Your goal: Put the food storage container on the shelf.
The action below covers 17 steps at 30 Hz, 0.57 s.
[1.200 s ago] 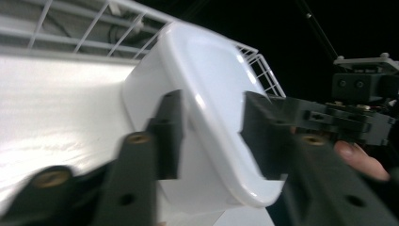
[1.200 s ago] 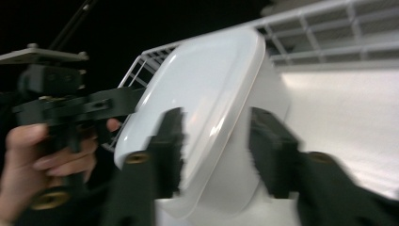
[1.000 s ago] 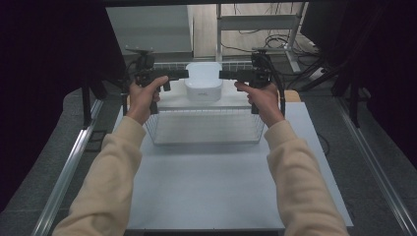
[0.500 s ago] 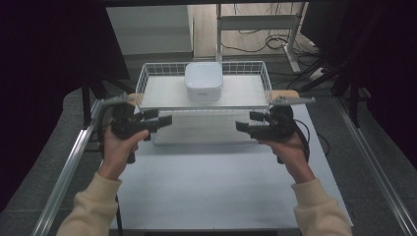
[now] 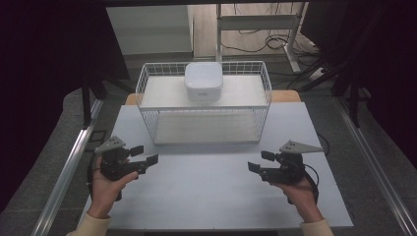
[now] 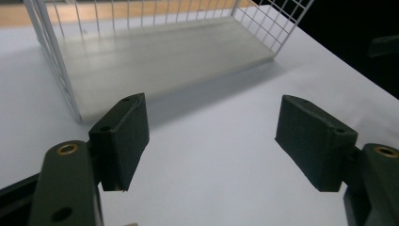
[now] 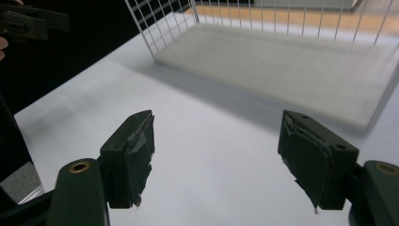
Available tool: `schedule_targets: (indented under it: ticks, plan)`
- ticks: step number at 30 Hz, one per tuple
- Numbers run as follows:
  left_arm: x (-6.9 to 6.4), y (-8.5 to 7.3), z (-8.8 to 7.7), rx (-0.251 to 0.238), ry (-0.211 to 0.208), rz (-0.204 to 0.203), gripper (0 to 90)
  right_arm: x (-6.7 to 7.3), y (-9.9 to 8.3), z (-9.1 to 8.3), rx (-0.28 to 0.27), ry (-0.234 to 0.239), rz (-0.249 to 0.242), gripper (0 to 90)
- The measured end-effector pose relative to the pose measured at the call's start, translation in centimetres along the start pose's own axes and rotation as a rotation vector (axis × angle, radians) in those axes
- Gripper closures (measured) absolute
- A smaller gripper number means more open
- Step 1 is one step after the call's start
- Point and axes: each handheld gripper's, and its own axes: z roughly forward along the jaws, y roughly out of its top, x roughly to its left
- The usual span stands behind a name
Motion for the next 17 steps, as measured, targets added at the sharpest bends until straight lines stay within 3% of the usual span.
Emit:
schedule_targets:
  ticks: [2, 4, 7, 12, 17]
  plan:
    - [0.4, -0.7, 0.4, 0.025, 0.007, -0.002, 25.5, -0.5, -1.5, 0.3, 0.008, -0.004, 0.027, 27.9]
    - [0.9, -1.6, 0.7, 0.039, 0.013, -0.022, 25.6, -0.7, -2.2, 0.6, 0.041, -0.026, 0.017, 28.0]
    - [0.9, -1.9, 0.7, 0.044, 0.028, -0.019, 25.6, -0.8, -2.8, 0.9, 0.065, -0.033, 0.005, 28.4]
    - [0.7, -1.9, 0.7, 0.041, 0.026, -0.004, 25.5, -0.8, -2.7, 0.6, 0.037, -0.046, 0.005, 28.3]
    - [0.6, -2.0, 0.9, 0.036, 0.025, -0.017, 25.4, -1.0, -2.8, 0.2, 0.006, -0.057, 0.013, 27.0]
